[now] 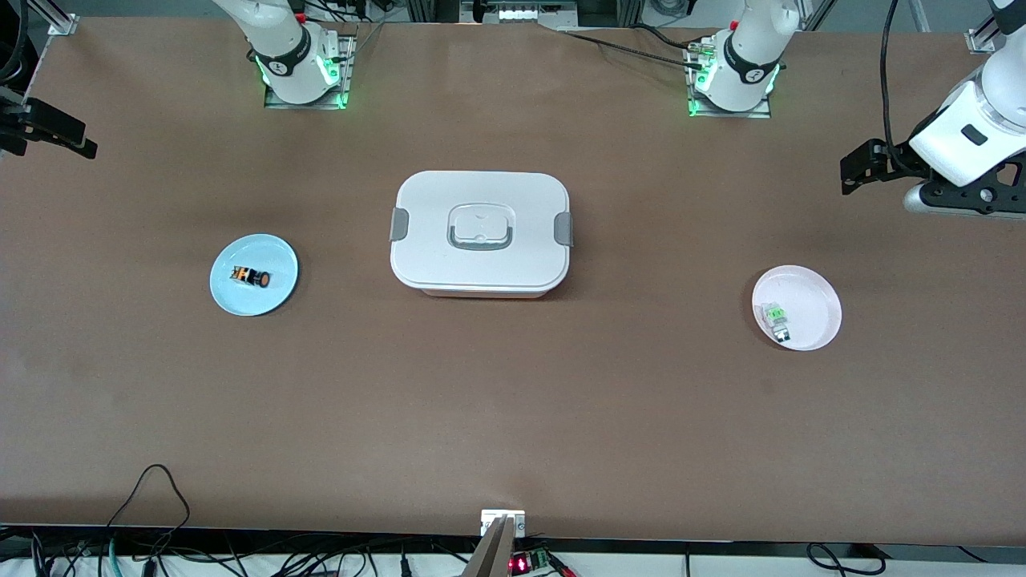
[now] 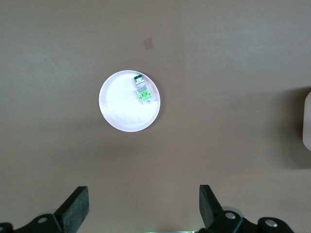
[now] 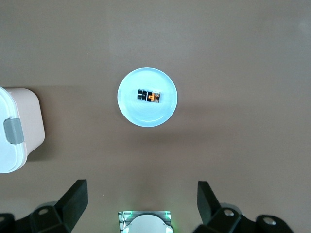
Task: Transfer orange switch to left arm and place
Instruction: 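Move the right gripper out toward the light-blue plate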
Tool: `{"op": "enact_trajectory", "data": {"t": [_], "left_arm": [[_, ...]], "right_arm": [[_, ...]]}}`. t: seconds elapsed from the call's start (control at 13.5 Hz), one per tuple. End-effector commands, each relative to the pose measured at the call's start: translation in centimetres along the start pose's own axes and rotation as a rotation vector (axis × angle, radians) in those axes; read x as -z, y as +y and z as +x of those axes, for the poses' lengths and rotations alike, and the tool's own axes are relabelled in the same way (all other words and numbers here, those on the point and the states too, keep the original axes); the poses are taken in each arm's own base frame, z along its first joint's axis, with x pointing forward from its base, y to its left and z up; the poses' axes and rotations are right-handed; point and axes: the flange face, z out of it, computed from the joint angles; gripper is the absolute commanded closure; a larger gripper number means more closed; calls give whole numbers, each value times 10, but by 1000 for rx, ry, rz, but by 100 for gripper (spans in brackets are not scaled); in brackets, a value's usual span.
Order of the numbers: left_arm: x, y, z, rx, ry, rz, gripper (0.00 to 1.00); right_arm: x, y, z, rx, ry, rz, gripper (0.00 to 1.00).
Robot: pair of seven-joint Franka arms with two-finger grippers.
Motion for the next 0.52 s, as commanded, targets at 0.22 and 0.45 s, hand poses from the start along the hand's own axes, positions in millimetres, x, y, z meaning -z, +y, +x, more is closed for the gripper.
{"op": "enact_trajectory", "data": {"t": [0.22, 0.45], "left_arm": [[6, 13, 2, -27, 3, -8, 0], [3, 13, 4, -27, -1, -10, 0]], "right_arm": [[-10, -5, 8, 14, -32, 1, 0], [-23, -6, 16, 11, -60, -20, 0]]}}
